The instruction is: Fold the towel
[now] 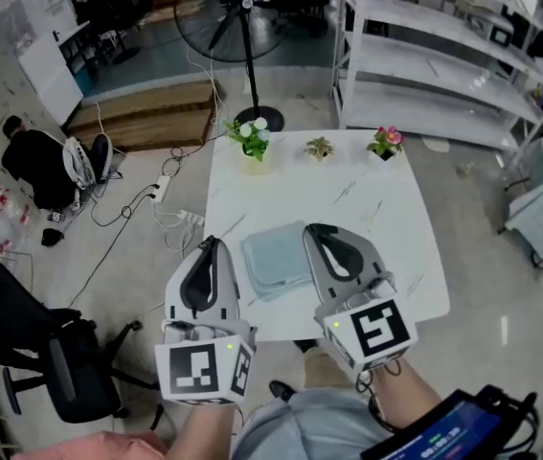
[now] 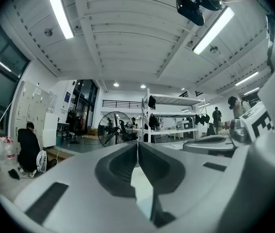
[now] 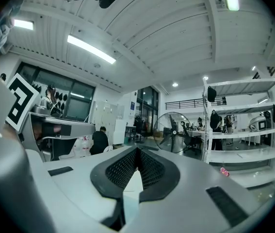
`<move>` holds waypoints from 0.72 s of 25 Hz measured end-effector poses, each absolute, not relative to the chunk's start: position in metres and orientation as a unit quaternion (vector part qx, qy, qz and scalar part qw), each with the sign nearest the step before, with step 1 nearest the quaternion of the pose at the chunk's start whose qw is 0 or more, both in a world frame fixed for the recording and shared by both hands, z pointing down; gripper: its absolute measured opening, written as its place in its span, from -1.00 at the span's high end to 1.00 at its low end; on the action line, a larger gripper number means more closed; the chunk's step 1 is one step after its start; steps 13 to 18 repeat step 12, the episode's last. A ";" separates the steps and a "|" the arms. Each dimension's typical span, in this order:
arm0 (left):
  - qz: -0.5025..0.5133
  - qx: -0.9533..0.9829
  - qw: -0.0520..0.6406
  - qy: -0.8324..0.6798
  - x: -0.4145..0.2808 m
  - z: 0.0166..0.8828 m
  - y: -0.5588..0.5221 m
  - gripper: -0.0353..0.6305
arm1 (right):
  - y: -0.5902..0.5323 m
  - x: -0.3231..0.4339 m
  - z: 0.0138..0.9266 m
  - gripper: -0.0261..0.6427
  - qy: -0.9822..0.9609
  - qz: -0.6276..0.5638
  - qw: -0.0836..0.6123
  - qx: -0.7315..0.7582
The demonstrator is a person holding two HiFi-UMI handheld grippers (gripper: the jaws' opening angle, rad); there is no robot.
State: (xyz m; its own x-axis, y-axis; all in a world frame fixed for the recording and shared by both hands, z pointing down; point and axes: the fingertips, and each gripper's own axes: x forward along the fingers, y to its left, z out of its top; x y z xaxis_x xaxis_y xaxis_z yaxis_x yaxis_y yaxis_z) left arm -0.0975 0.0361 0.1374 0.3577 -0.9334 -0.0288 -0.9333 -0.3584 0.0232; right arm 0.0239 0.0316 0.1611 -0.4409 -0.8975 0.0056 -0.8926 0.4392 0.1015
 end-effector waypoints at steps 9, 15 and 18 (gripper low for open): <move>-0.015 0.824 0.002 -0.567 -0.098 0.143 0.034 0.85 | 0.029 0.022 0.166 0.87 -0.849 -0.043 0.031 0.526; -0.013 0.824 0.003 -0.566 -0.096 0.143 0.033 0.85 | 0.029 0.023 0.165 0.87 -0.848 -0.042 0.030 0.527; -0.013 0.824 0.003 -0.566 -0.096 0.143 0.033 0.85 | 0.029 0.023 0.165 0.87 -0.848 -0.042 0.030 0.527</move>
